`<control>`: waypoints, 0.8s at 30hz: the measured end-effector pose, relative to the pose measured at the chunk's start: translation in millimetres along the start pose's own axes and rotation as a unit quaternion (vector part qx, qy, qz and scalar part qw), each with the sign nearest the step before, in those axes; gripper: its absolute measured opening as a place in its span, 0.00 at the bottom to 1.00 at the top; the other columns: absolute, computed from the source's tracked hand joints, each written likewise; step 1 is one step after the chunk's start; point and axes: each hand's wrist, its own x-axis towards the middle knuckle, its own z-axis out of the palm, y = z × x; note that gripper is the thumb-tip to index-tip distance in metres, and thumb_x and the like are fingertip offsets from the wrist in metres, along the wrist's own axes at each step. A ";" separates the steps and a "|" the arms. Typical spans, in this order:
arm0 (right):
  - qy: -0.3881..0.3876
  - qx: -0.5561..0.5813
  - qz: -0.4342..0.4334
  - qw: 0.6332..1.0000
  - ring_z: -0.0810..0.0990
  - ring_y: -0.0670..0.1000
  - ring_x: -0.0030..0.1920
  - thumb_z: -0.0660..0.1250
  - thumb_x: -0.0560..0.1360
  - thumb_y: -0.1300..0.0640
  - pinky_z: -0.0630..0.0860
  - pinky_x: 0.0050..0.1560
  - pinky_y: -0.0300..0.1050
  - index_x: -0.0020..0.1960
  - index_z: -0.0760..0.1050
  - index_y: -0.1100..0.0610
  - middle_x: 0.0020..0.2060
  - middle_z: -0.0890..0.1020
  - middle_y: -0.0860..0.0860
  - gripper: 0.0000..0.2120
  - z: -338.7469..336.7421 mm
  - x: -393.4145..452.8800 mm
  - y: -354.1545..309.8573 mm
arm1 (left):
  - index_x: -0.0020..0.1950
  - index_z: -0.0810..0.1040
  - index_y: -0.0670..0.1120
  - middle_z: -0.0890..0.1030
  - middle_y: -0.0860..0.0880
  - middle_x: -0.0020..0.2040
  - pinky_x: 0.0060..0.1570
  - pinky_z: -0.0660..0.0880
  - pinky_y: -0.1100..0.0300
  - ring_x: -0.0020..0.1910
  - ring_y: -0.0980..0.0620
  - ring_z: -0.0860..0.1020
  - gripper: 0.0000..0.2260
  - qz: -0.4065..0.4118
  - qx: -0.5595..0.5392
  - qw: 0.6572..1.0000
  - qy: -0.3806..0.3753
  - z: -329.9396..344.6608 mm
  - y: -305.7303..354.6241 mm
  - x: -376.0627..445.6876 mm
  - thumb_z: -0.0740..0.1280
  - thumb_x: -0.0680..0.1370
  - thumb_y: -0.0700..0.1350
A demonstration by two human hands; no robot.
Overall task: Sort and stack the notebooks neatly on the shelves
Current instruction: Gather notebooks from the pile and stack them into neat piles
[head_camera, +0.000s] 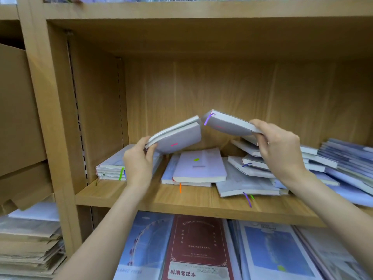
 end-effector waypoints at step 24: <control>-0.420 0.070 0.041 0.904 0.77 0.52 0.58 0.60 0.80 0.53 0.71 0.61 0.48 0.65 0.73 0.55 0.53 0.82 0.52 0.16 27.2 -2.5 -32.3 | 0.51 0.81 0.39 0.82 0.40 0.39 0.37 0.67 0.56 0.40 0.41 0.78 0.10 0.000 0.085 0.995 -0.043 -11.0 4.0 -11.7 0.66 0.77 0.44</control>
